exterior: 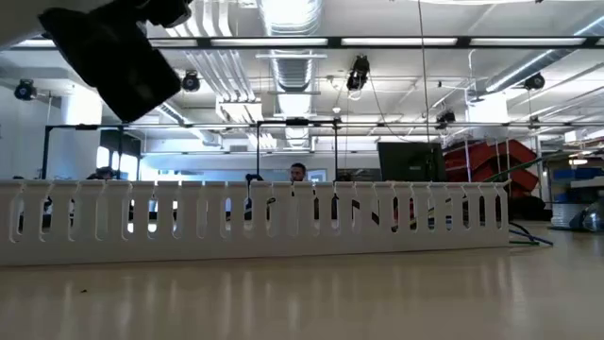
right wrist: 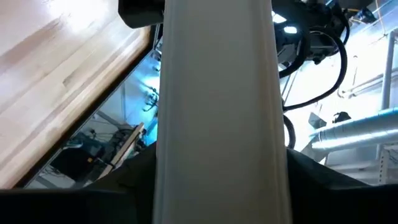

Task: Ziptie cables
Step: Close the white cable duct

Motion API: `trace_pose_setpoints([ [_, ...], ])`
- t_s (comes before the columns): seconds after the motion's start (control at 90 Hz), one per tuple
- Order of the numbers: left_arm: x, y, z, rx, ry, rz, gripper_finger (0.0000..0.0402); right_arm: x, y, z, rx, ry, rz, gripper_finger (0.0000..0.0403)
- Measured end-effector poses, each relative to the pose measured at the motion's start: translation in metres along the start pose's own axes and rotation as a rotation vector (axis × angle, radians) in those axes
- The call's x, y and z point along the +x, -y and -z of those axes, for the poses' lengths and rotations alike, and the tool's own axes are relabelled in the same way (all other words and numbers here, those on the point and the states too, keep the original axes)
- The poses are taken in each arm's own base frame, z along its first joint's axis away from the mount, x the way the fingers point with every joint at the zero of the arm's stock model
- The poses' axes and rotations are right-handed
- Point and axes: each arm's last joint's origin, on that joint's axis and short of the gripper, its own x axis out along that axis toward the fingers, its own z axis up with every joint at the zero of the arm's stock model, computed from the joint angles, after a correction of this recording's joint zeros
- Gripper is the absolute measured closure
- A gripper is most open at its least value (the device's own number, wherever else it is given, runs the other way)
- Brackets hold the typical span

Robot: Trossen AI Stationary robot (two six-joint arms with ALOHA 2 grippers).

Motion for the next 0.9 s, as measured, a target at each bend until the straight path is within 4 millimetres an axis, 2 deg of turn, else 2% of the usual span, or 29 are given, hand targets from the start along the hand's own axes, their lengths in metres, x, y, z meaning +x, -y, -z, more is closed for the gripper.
trace_pose_setpoints([
  [0.289,0.000,0.000,0.002,0.006,-0.007,-0.018,0.0188,0.002,0.001,0.000,0.032,0.066,-0.022,0.0126],
  [0.544,-0.009,0.012,0.001,-0.025,0.016,-0.054,0.0188,0.014,0.000,0.001,0.187,0.108,-0.067,0.0066],
  [0.733,-0.020,0.026,0.004,-0.030,0.037,-0.121,0.0188,0.019,0.001,0.001,0.218,0.126,-0.076,0.0056],
  [0.9,-0.027,0.033,0.003,0.048,0.074,-0.163,0.0188,0.018,0.009,-0.002,0.204,0.160,-0.039,0.0055],
])
